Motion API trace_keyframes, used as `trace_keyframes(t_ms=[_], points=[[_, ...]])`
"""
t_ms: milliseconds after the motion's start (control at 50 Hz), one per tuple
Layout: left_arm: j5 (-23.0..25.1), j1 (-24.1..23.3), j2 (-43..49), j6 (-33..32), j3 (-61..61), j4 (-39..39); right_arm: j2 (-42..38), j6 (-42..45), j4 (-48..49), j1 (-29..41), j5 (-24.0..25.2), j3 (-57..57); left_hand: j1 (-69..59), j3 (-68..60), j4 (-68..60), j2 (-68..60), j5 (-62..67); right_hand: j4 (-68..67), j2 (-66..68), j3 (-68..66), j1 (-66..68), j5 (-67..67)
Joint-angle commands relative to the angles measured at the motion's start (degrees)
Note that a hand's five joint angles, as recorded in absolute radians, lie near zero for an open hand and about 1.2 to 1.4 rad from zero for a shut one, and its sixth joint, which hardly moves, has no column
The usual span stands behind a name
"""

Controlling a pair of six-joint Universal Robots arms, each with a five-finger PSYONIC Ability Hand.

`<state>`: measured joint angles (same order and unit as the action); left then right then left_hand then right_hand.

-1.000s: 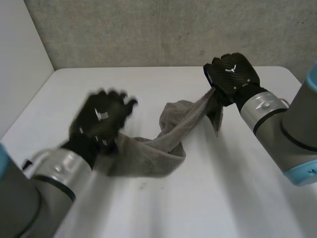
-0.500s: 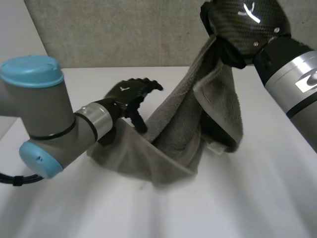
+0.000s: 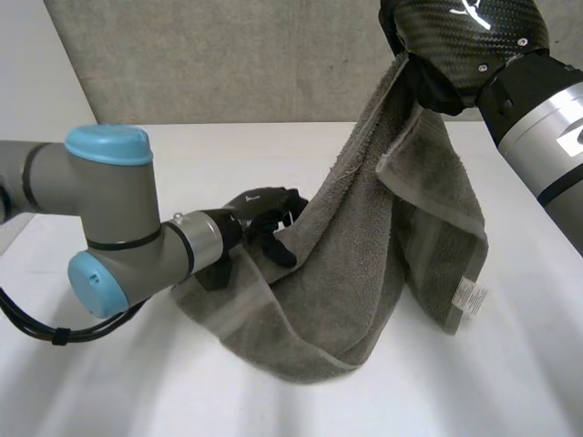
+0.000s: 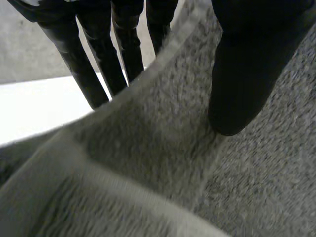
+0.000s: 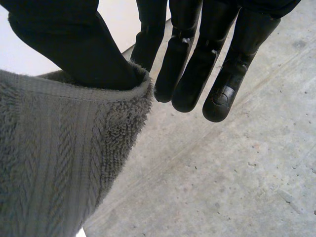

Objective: Fold the laundry

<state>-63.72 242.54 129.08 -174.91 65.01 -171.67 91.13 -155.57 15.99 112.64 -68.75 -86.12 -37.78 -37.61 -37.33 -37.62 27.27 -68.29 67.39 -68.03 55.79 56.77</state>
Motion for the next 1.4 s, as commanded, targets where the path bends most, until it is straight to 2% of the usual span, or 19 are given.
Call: trace_keyframes(t_ms=[20,180,380,500,540,720,820,860,940,960,980,1020,1040,1080,1160,1260,1300,1360,1400], points=[[-5.2,2.2,2.2,-4.7,-0.1,0.1,-0.4,0.1,-0.2,-2.1,-0.1,0.0,-10.1,-10.3,-10.6,-10.3,10.6,-11.7,12.6,-12.0,24.2,13.2],[-12.1,6.4,-2.3,-12.2,4.7,0.2,-3.6,1.5,-1.5,-2.9,-0.1,0.0,-9.8,-9.9,-10.2,-9.9,10.3,-11.7,12.6,-12.0,24.2,13.2],[-13.4,7.6,-5.1,-14.1,8.8,0.2,-5.6,7.7,-3.5,-2.9,-0.2,-1.2,-11.6,-11.8,-12.1,-11.8,12.1,-11.7,12.6,-12.0,24.2,13.2],[-14.8,7.8,-4.6,-18.0,9.7,0.2,-7.5,8.1,-4.0,-2.9,-0.2,-1.1,-26.1,-26.2,-26.5,-26.2,26.6,-11.7,12.6,-12.0,24.2,13.2],[-15.0,7.9,-4.6,-19.5,9.7,0.2,-9.8,8.1,-4.6,-2.8,-0.2,-0.8,-42.1,-42.3,-42.6,-42.3,42.7,-11.7,12.6,-12.0,24.2,13.2],[-14.9,7.9,-3.5,-20.6,8.0,-0.3,-17.2,8.3,-4.7,-2.7,-0.2,1.8,-42.2,-42.4,-42.7,-42.4,42.7,-11.7,12.6,-12.0,24.2,13.2],[-15.3,8.0,0.1,-25.7,0.0,-0.4,-24.6,11.7,-5.4,-2.8,-0.1,6.8,-42.2,-42.4,-42.7,-42.4,42.7,-11.7,12.6,-12.0,24.2,13.2],[-15.1,8.3,1.0,-31.0,-7.2,-0.8,-28.7,16.8,-5.5,-2.9,-1.2,13.1,-42.2,-42.4,-42.7,-42.4,42.7,-11.7,12.6,-12.0,24.2,13.2],[-15.9,8.6,1.3,-33.7,-17.4,-3.7,-32.1,21.9,-4.8,-2.8,-2.6,22.8,-42.2,-42.4,-42.7,-42.4,42.7,-11.7,12.6,-12.0,24.2,13.2],[-16.9,8.6,1.1,-33.9,-22.4,-6.8,-33.4,23.3,-4.0,-2.5,-4.5,28.6,-42.2,-42.4,-42.7,-42.4,42.7,-11.7,12.6,-12.0,24.2,13.2],[-17.0,8.6,1.1,-33.9,-22.5,-6.8,-33.4,23.3,-4.0,-2.5,-4.6,28.6,-42.2,-42.4,-42.7,-42.4,42.7,-11.7,12.6,-12.0,24.2,13.2],[-19.9,8.5,0.1,-33.8,-30.2,-15.2,-34.8,22.9,1.5,-2.2,-8.8,39.2,-42.2,-42.4,-42.7,-42.4,42.7,-11.7,12.6,-12.0,24.2,13.2],[-19.9,8.5,0.1,-33.8,-30.2,-15.3,-34.8,22.9,1.5,-2.2,-8.8,39.3,-42.2,-42.4,-42.7,-42.4,42.7,-11.7,12.6,-12.0,24.2,13.2],[-22.0,8.2,-2.9,-33.7,-32.7,-22.8,-34.2,21.6,9.4,-2.1,-10.8,43.5,-42.2,-42.4,-42.7,-42.4,42.7,-11.7,12.6,-12.0,24.2,13.2],[-22.8,8.2,-6.1,-32.0,-31.4,-27.2,-31.6,19.7,14.8,-2.1,-10.9,42.0,-42.2,-42.4,-42.7,-42.4,42.7,-11.7,12.6,-12.0,24.2,13.2],[-22.4,8.6,-8.9,-28.0,-23.3,-27.0,-27.5,16.2,16.1,-2.8,-9.0,34.6,-42.2,-42.4,-42.7,-42.4,42.7,-11.7,12.6,-12.0,24.2,13.2],[-22.3,8.8,-10.5,-27.2,-15.7,-26.6,-26.0,14.4,15.7,-3.5,-6.8,29.5,-42.2,-42.4,-42.7,-42.4,42.7,-11.7,12.6,-12.0,24.2,13.2],[-22.2,9.4,-11.1,-27.1,-11.0,-26.4,-25.7,14.0,14.9,-4.3,-5.1,26.5,-42.2,-42.4,-42.7,-42.4,42.7,-11.7,12.6,-12.0,24.2,13.2],[-22.0,10.5,-11.9,-27.1,-1.4,-26.6,-25.2,13.8,12.8,-6.0,-0.6,19.9,-42.2,-42.4,-42.7,-42.4,42.7,-11.7,12.6,-12.0,24.2,13.2]])
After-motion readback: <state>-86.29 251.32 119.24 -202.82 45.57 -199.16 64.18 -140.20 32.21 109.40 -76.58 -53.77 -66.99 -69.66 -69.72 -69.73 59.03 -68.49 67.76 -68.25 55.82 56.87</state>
